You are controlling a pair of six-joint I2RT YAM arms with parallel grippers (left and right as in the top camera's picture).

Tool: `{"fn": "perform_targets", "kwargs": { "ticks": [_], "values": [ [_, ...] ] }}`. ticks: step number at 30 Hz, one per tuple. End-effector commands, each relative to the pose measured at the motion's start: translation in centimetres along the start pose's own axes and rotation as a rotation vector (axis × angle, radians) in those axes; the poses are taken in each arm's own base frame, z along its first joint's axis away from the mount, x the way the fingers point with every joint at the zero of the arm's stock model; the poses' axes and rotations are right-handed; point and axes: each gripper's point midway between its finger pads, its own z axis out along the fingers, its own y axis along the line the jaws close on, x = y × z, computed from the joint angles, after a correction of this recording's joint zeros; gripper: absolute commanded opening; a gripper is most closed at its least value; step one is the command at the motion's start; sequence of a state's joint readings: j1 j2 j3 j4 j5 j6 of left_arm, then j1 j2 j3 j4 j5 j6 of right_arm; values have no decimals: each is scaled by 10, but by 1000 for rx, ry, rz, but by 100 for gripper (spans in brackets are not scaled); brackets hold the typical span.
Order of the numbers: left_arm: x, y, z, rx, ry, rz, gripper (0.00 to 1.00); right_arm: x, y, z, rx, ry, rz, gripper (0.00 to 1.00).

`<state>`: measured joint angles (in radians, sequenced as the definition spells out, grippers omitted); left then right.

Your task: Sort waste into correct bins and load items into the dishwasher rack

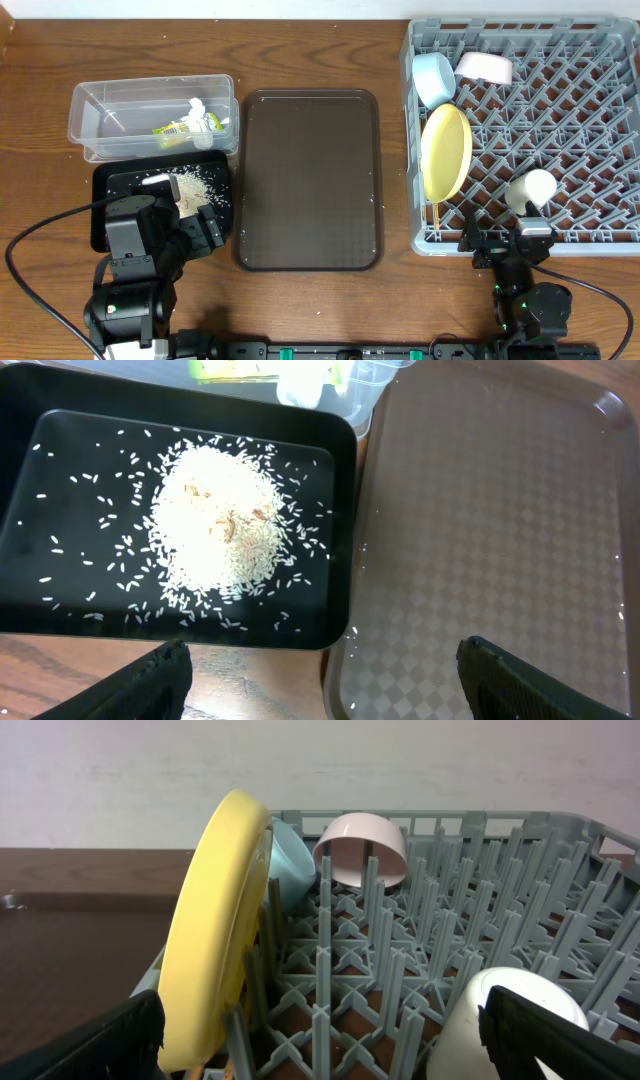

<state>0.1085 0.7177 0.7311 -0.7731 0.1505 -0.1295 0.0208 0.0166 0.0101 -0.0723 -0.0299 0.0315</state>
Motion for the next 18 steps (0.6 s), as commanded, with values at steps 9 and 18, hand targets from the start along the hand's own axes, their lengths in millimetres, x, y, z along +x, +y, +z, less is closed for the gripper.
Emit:
{"fn": "perform_targets", "kwargs": {
  "ticks": [9, 18],
  "values": [
    [-5, -1, -21, 0, -226, 94, 87, 0, -3, 0, 11, -4, -21, 99],
    [-7, 0, -7, 64, -575, 105, 87, 0, -3, 0, 11, -4, -21, 99]
  ]
}}
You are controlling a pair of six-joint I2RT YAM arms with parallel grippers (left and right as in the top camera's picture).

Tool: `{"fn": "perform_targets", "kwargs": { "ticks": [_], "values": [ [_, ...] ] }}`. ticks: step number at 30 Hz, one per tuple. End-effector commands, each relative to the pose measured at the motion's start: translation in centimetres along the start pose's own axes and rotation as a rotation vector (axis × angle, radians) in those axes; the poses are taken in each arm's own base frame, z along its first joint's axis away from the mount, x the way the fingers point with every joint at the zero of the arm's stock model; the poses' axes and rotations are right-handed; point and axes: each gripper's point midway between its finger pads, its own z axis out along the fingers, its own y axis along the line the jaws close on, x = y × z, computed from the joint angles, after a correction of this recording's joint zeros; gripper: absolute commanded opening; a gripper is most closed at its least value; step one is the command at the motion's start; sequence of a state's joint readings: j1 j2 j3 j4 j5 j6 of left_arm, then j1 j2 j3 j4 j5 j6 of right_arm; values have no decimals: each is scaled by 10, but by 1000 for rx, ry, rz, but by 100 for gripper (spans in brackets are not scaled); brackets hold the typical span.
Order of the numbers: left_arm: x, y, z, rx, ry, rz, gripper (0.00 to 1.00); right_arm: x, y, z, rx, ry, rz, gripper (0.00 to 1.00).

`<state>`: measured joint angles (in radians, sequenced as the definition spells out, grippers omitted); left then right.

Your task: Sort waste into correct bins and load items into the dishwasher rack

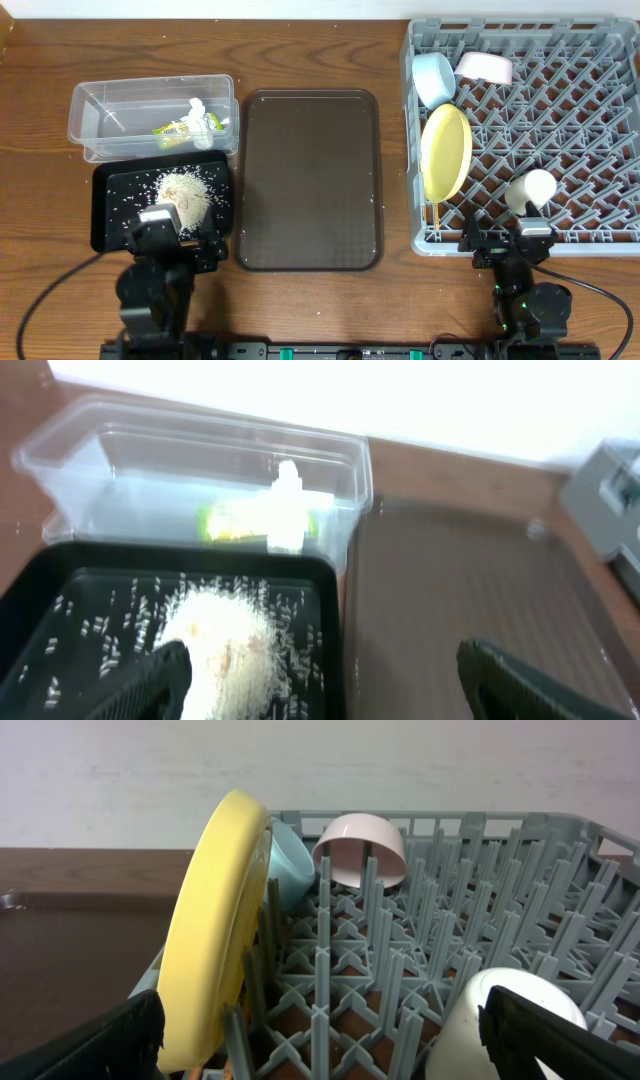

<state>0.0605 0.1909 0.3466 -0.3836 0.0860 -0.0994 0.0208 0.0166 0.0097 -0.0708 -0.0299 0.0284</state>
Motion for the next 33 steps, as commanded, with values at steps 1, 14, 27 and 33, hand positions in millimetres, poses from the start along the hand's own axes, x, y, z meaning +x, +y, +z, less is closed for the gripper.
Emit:
{"fn": "perform_targets", "kwargs": {
  "ticks": [1, 14, 27, 33],
  "values": [
    [8, 4, 6, -4, -70, 20, 87, 0, -3, 0, 11, -3, -18, 99],
    [27, 9, 28, 9, -211, 40, 88, 0, -3, 0, 11, -3, -18, 99],
    [39, 11, 30, 2, -163, 39, 87, 0, -3, 0, 11, -3, -18, 99],
    [39, 11, 30, 2, -163, 39, 88, 0, -3, 0, 11, -3, -18, 99]
  ]
}}
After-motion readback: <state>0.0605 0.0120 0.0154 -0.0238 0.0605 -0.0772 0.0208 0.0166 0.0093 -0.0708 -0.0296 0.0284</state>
